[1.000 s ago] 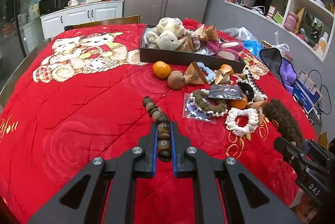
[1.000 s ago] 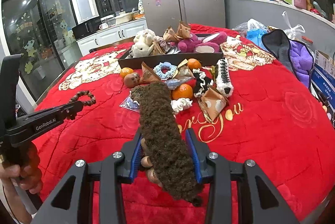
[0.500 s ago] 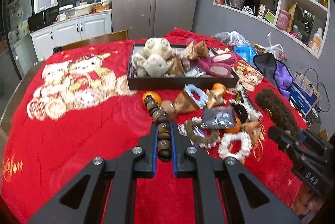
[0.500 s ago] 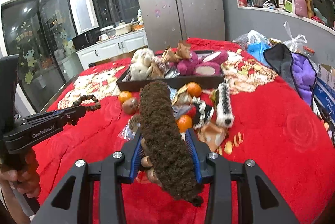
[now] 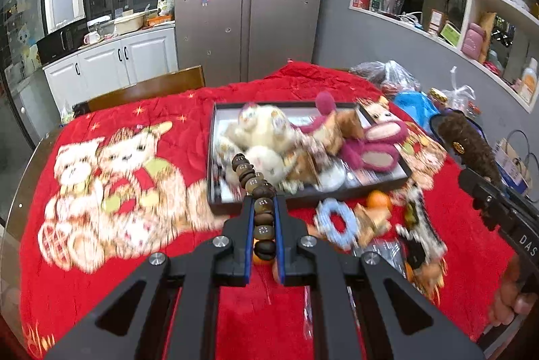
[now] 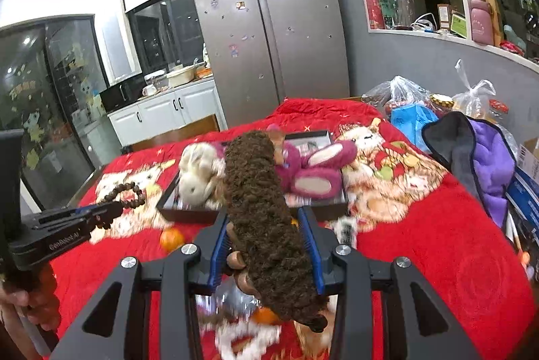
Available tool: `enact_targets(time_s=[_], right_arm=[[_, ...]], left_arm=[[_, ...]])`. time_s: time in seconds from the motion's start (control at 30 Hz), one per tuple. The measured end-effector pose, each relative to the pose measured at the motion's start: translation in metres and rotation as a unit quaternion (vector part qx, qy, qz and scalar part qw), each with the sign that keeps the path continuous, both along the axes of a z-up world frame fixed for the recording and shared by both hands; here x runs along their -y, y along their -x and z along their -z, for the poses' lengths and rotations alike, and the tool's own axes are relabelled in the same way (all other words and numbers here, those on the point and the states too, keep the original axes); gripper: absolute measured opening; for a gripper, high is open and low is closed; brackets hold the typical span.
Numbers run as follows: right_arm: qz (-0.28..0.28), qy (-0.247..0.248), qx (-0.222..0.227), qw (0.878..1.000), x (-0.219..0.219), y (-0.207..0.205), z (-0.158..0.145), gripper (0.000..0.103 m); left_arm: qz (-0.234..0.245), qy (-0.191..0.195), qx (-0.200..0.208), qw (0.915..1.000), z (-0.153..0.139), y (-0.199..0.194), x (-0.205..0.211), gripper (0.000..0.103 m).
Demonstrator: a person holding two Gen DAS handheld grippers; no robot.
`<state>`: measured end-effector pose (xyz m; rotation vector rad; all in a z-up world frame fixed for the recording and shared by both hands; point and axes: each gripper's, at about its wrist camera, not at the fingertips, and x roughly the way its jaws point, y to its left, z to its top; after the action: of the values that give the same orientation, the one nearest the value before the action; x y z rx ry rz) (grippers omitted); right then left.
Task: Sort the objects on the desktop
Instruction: 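Lift both held items and carry them over the dark tray of plush toys, then lower the bracelet into the tray and open the left tool while the right tool lowers the plush stick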
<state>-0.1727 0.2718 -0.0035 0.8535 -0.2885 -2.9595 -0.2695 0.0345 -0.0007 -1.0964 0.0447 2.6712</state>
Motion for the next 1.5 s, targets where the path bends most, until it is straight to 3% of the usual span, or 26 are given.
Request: enact_targets(time_s=[0.23,0.43,0.57,0.63,0.77,0.9,0.97,1.5], right_arm=[[0.022,0.004,0.01,1.0,-0.019,0.063,-0.006,0.04],[0.043,-0.029,0.025,0.998,-0.026,0.12,-0.007,0.04],[0.052,-0.019,0.039,0.998,-0.032,0.145,0.003,0.04],[0.055,-0.019,0.043,0.997,-0.034,0.151,0.01,0.04],[0.054,-0.021,0.06,0.997,-0.032,0.157,0.028,0.04],[0.049,-0.023,0.07,0.996,-0.032,0.156,0.043,0.04],[0.054,-0.021,0.079,0.995,-0.035,0.159,0.049,0.04],[0.039,-0.012,0.085,0.996,-0.03,0.163,0.058,0.04]], left_arm=[[-0.003,-0.001,0.007,1.0,-0.004,0.072,-0.007,0.011],[-0.014,-0.01,-0.001,0.9998,-0.005,0.12,-0.009,0.011],[-0.029,-0.037,0.007,0.9989,0.013,0.137,0.007,0.011],[-0.033,-0.012,0.027,0.999,0.028,0.149,0.01,0.011],[-0.036,-0.026,0.07,0.9965,0.059,0.161,0.025,0.011],[-0.037,-0.018,0.078,0.9961,0.072,0.163,0.029,0.011],[-0.028,-0.03,0.086,0.9955,0.074,0.162,0.029,0.011],[-0.022,-0.012,0.085,0.9961,0.075,0.156,0.022,0.011]])
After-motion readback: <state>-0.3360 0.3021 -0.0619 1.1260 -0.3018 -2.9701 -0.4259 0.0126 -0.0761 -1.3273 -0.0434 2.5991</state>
